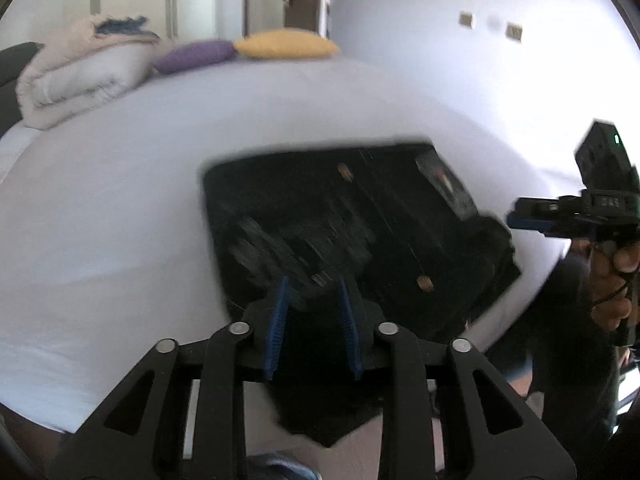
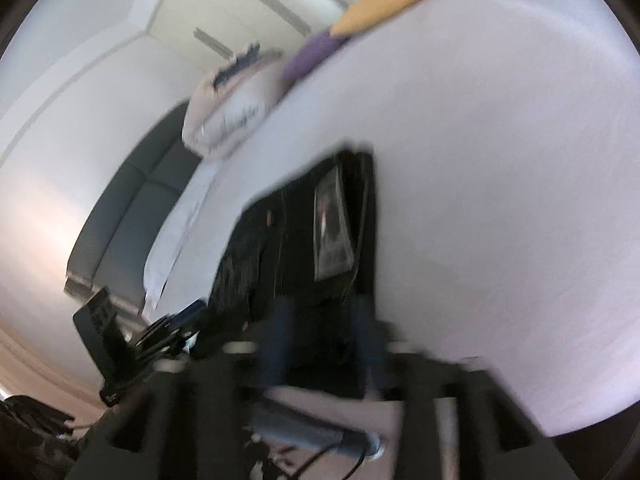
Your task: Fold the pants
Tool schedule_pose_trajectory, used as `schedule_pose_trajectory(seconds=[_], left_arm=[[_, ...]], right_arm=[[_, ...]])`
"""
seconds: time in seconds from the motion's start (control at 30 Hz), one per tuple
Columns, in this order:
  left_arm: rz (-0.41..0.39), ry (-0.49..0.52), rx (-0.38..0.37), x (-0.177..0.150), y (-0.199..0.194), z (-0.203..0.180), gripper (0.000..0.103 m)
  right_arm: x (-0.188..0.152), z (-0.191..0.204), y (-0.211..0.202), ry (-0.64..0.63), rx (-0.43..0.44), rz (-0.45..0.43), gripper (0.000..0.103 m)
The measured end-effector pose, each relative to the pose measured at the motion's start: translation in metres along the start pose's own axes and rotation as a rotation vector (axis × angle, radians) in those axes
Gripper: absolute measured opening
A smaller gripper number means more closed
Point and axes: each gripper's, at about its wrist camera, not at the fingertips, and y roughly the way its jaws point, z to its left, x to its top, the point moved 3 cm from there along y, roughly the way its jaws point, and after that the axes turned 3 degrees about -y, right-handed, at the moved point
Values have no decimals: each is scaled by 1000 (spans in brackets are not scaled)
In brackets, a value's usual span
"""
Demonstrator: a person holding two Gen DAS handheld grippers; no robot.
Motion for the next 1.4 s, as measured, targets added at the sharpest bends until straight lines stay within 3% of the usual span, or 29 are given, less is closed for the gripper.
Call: schedule_pose_trajectory(seconds=[0.03, 0.07, 0.13, 0.3, 0.47, 0.53, 0.6, 0.73, 0.8, 0.87, 1.0, 1.13, 1.23, 1.4], left_arm=[[-22, -34, 0, 8, -5, 10, 72], [-37, -65, -4, 12, -10, 20, 103], [-82, -146, -31, 22, -11, 42, 103], [101, -313, -145, 26, 38, 78, 103], [248, -343, -190, 17, 85, 80, 102], [257, -310, -186, 19, 96, 73, 98], [275, -294, -214, 25, 101, 67, 73], [301, -297, -207, 34, 110, 68, 57], [293, -306, -213, 38, 108, 71, 38], [284, -303, -223, 44, 101, 72, 28], [209, -252, -226, 80, 83, 68, 24], [127, -180, -212, 131, 83, 61, 24], [116, -146, -197, 161, 108, 63, 24], [165, -124, -169, 190, 181, 74, 24]], right_arm=[[7, -2, -4, 3, 0, -11, 56], [12, -5, -4, 12, 2, -9, 56], [25, -13, 4, 38, -14, 12, 56], [45, -31, 44, 118, -6, 119, 59], [60, -32, 80, 157, 1, 188, 60], [65, -28, 91, 161, 1, 215, 52], [65, -24, 102, 152, -3, 251, 46], [66, -17, 116, 130, -24, 268, 28], [66, -12, 112, 106, -28, 252, 21], [72, 3, 104, 59, -27, 226, 19], [95, 29, 84, -16, 2, 164, 18], [142, 31, 72, -26, 28, 96, 18], [178, 18, 79, -37, 10, 73, 18], [204, -21, 105, -6, -54, 83, 18]])
